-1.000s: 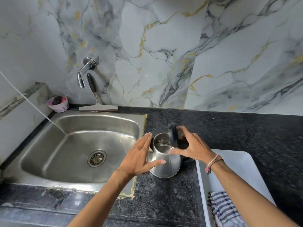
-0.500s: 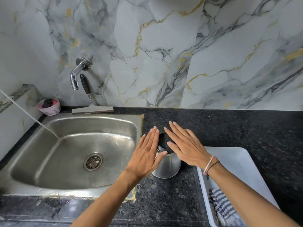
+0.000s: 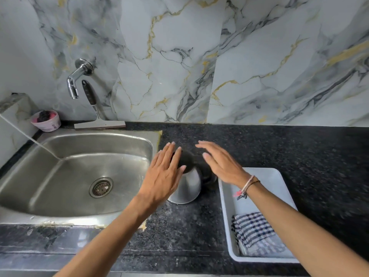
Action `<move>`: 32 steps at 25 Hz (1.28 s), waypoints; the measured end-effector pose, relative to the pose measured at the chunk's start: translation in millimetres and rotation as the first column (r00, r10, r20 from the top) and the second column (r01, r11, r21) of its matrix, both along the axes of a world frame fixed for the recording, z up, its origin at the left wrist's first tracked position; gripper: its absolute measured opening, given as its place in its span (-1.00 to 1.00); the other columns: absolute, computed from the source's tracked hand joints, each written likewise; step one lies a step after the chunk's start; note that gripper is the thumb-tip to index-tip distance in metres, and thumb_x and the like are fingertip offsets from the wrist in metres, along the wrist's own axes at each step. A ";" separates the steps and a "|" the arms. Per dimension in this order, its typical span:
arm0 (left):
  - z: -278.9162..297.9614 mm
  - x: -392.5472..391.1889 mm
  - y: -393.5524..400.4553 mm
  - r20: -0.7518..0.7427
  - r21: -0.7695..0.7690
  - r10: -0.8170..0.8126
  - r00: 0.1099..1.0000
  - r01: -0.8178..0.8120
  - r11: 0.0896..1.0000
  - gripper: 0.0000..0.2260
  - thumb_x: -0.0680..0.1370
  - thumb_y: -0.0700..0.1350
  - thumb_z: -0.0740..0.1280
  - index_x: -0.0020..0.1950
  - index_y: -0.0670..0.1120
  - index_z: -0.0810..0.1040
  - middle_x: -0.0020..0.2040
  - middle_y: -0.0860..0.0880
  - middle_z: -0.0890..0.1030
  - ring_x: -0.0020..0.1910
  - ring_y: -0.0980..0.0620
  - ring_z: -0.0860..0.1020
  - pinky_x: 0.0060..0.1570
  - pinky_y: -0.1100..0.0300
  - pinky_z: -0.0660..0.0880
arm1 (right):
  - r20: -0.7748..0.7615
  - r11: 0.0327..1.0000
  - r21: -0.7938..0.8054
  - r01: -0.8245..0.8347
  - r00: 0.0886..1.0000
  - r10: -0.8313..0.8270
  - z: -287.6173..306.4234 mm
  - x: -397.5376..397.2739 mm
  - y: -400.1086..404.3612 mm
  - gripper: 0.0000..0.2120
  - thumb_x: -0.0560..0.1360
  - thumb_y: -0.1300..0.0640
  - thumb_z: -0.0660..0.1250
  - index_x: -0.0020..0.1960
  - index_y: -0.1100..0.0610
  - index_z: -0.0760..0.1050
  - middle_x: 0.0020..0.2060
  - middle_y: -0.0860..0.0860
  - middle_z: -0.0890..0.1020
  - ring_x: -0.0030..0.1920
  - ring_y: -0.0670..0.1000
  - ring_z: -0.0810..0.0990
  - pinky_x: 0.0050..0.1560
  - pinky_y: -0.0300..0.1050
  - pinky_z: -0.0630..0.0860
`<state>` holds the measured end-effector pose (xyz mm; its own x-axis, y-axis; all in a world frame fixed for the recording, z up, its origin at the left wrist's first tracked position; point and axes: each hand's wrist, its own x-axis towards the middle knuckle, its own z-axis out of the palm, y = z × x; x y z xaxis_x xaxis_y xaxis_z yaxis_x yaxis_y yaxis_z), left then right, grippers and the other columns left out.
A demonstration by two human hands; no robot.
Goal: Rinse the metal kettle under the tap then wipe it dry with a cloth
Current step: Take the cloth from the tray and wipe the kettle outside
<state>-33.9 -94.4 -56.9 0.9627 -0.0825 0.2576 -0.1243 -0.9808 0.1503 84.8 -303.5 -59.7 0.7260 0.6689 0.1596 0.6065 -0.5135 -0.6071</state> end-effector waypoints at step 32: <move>30.8 -61.4 23.4 -0.240 -0.024 0.482 0.842 -0.502 0.865 -0.68 0.61 -0.11 0.30 0.32 0.16 0.55 0.35 -0.17 0.32 0.37 -0.23 0.31 0.29 -0.10 0.42 | 0.007 0.975 -0.199 -0.096 0.995 0.100 65.4 2.1 27.1 -0.51 0.57 -0.32 0.29 0.31 -0.01 0.54 0.23 -0.01 0.64 0.24 -0.01 0.59 0.23 0.01 0.54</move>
<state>-95.3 -70.9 -26.2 0.9029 0.4293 0.0211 0.4170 -0.8868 0.1991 86.9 -276.4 5.8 0.6536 0.7563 0.0280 0.6692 -0.5602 -0.4882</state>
